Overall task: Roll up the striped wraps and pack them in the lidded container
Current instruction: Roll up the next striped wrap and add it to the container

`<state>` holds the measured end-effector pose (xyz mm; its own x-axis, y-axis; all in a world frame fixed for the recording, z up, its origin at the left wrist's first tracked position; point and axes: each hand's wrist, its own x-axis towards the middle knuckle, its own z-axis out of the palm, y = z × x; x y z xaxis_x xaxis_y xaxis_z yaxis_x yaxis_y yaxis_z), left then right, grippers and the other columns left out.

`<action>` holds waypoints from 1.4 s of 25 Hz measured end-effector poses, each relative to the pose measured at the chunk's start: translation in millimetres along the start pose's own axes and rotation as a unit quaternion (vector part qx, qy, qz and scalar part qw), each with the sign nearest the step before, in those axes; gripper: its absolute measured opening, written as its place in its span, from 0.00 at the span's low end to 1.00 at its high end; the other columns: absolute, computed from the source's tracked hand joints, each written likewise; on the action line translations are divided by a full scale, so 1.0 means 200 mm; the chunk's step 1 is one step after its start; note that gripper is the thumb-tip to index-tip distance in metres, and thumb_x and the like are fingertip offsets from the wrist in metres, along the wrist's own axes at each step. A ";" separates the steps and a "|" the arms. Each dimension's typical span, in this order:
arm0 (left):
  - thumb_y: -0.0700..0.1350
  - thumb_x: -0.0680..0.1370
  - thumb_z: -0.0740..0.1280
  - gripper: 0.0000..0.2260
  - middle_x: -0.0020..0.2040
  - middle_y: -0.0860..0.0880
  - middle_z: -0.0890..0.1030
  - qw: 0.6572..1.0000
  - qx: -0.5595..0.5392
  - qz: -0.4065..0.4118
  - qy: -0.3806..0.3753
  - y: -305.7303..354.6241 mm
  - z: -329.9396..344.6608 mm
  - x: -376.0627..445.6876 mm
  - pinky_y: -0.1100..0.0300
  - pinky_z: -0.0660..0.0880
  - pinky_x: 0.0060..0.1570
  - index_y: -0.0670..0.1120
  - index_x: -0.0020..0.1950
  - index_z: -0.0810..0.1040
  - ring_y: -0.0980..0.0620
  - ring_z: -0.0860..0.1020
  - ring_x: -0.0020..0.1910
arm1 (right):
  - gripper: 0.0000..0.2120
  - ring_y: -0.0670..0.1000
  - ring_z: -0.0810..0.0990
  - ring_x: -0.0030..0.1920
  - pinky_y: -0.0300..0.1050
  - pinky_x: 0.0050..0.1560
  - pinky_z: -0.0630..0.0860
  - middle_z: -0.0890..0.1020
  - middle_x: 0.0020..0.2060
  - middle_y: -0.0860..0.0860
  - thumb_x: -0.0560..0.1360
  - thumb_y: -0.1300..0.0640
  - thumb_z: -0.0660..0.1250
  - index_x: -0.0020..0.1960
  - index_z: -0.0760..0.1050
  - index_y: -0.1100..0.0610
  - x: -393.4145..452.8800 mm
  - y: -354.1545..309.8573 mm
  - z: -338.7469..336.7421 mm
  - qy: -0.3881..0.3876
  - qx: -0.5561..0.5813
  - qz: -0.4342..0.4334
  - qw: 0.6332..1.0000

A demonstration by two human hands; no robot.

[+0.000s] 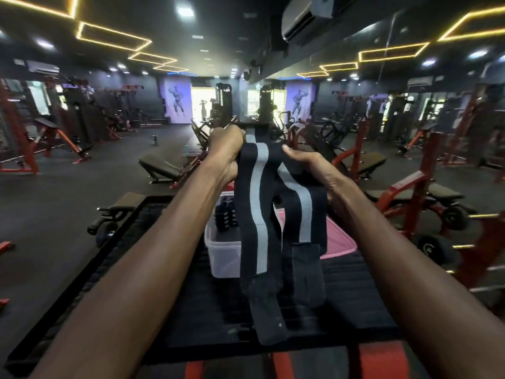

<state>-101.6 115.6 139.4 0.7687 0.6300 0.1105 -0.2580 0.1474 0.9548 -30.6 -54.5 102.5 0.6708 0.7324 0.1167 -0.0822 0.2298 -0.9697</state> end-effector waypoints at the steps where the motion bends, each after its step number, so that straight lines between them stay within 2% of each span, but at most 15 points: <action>1: 0.31 0.65 0.57 0.19 0.53 0.34 0.84 1.000 0.000 -0.015 -0.012 -0.04 0.06 0.01 0.45 0.82 0.47 0.35 0.52 0.81 0.41 0.83 0.41 | 0.11 0.53 0.86 0.42 0.46 0.46 0.83 0.86 0.46 0.56 0.79 0.54 0.64 0.55 0.81 0.59 -0.03 -0.01 -0.06 0.009 0.000 0.002 1.000; 2: 0.31 0.66 0.57 0.19 0.53 0.35 0.84 1.000 0.001 -0.019 -0.014 -0.07 0.12 0.02 0.45 0.81 0.48 0.34 0.52 0.80 0.41 0.83 0.41 | 0.11 0.54 0.85 0.43 0.46 0.45 0.83 0.86 0.47 0.57 0.79 0.55 0.64 0.56 0.81 0.59 -0.06 -0.02 -0.11 0.016 -0.003 0.002 1.000; 4: 0.29 0.71 0.55 0.18 0.52 0.35 0.83 0.999 0.008 -0.023 -0.023 -0.13 0.23 0.00 0.49 0.81 0.44 0.34 0.56 0.79 0.42 0.82 0.41 | 0.14 0.57 0.84 0.49 0.49 0.50 0.82 0.84 0.53 0.59 0.77 0.56 0.66 0.60 0.80 0.60 -0.08 -0.02 -0.22 0.032 -0.019 -0.005 0.999; 6: 0.28 0.73 0.54 0.20 0.54 0.34 0.83 0.998 0.017 -0.036 -0.048 -0.20 0.33 -0.02 0.47 0.82 0.44 0.33 0.60 0.79 0.41 0.83 0.43 | 0.17 0.60 0.82 0.53 0.51 0.52 0.81 0.83 0.56 0.61 0.75 0.58 0.68 0.63 0.79 0.62 -0.09 -0.01 -0.34 0.057 -0.036 0.000 0.998; 9: 0.29 0.75 0.55 0.19 0.51 0.37 0.84 0.995 0.052 -0.047 -0.070 -0.32 0.45 -0.03 0.50 0.82 0.44 0.36 0.58 0.81 0.43 0.83 0.41 | 0.17 0.60 0.83 0.51 0.50 0.48 0.83 0.84 0.55 0.61 0.75 0.61 0.67 0.63 0.79 0.63 -0.10 0.05 -0.51 0.115 -0.018 0.043 0.992; 13: 0.30 0.77 0.58 0.15 0.50 0.37 0.85 0.988 0.105 -0.067 -0.089 -0.56 0.52 0.03 0.44 0.81 0.53 0.37 0.53 0.83 0.40 0.84 0.49 | 0.18 0.64 0.83 0.56 0.58 0.57 0.80 0.83 0.55 0.65 0.73 0.63 0.68 0.62 0.78 0.67 -0.08 0.22 -0.72 0.187 -0.030 0.095 0.977; 15: 0.33 0.78 0.60 0.12 0.50 0.37 0.84 0.983 0.142 -0.081 -0.084 -0.71 0.53 0.11 0.43 0.81 0.55 0.36 0.52 0.82 0.38 0.83 0.53 | 0.15 0.63 0.85 0.50 0.56 0.51 0.82 0.84 0.51 0.65 0.74 0.66 0.67 0.59 0.79 0.68 -0.09 0.28 -0.79 0.234 -0.054 0.096 0.966; 18: 0.36 0.80 0.59 0.11 0.50 0.44 0.82 0.967 0.226 -0.087 -0.075 -0.89 0.54 0.17 0.52 0.78 0.57 0.40 0.54 0.81 0.45 0.80 0.53 | 0.10 0.59 0.84 0.41 0.48 0.38 0.82 0.85 0.45 0.63 0.74 0.70 0.65 0.54 0.80 0.66 -0.10 0.33 -0.89 0.294 -0.048 0.065 0.952; 20: 0.35 0.79 0.58 0.14 0.54 0.42 0.83 0.963 0.251 -0.083 -0.058 -0.99 0.55 0.21 0.49 0.78 0.59 0.38 0.55 0.82 0.44 0.81 0.54 | 0.09 0.58 0.84 0.41 0.47 0.38 0.82 0.85 0.45 0.61 0.74 0.70 0.64 0.52 0.81 0.64 -0.09 0.34 -0.94 0.314 -0.039 0.045 0.947; 23: 0.35 0.77 0.57 0.14 0.50 0.47 0.83 0.964 0.255 -0.072 -0.019 -1.06 0.57 0.21 0.55 0.77 0.53 0.44 0.50 0.83 0.47 0.80 0.51 | 0.09 0.58 0.84 0.42 0.49 0.41 0.81 0.85 0.45 0.60 0.76 0.66 0.65 0.54 0.80 0.61 -0.06 0.37 -0.99 0.298 -0.018 0.037 0.954; 26: 0.35 0.77 0.58 0.16 0.55 0.49 0.83 0.966 0.252 -0.039 0.037 -1.05 0.58 0.19 0.59 0.72 0.52 0.45 0.56 0.83 0.47 0.79 0.53 | 0.09 0.59 0.85 0.46 0.55 0.51 0.81 0.86 0.47 0.58 0.75 0.61 0.67 0.54 0.80 0.57 -0.01 0.43 -1.01 0.258 0.025 0.025 0.965; 28: 0.35 0.77 0.58 0.17 0.56 0.49 0.82 0.962 0.261 -0.012 0.082 -1.03 0.57 0.18 0.60 0.70 0.52 0.45 0.59 0.81 0.46 0.78 0.55 | 0.10 0.59 0.84 0.47 0.58 0.55 0.80 0.86 0.48 0.59 0.74 0.62 0.67 0.55 0.80 0.56 0.02 0.51 -1.02 0.244 0.038 0.033 0.969; 31: 0.34 0.76 0.58 0.16 0.53 0.48 0.80 0.956 0.271 0.019 0.108 -0.98 0.56 0.17 0.56 0.71 0.52 0.46 0.57 0.80 0.46 0.75 0.51 | 0.17 0.58 0.83 0.44 0.58 0.54 0.80 0.85 0.49 0.62 0.71 0.71 0.66 0.59 0.78 0.60 0.06 0.65 -1.03 0.247 -0.093 0.091 0.960; 33: 0.34 0.75 0.59 0.15 0.51 0.48 0.80 0.953 0.282 0.046 0.105 -0.94 0.55 0.17 0.55 0.72 0.51 0.46 0.55 0.80 0.45 0.76 0.51 | 0.16 0.57 0.83 0.42 0.58 0.50 0.81 0.85 0.49 0.65 0.68 0.72 0.65 0.54 0.80 0.63 0.07 0.73 -1.04 0.215 -0.213 0.118 0.946; 35: 0.34 0.75 0.59 0.15 0.51 0.49 0.81 0.946 0.300 0.072 0.098 -0.91 0.55 0.17 0.56 0.71 0.50 0.46 0.55 0.80 0.46 0.76 0.51 | 0.13 0.53 0.82 0.41 0.53 0.45 0.82 0.85 0.45 0.61 0.68 0.71 0.63 0.49 0.79 0.60 0.07 0.73 -1.02 0.206 -0.269 0.090 0.937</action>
<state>37.2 26.3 -0.7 0.6132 0.7481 0.2536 0.0725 -0.3730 0.9250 117.0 -140.9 -80.8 0.9186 0.3927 -0.0449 0.0866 -0.3108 -0.9465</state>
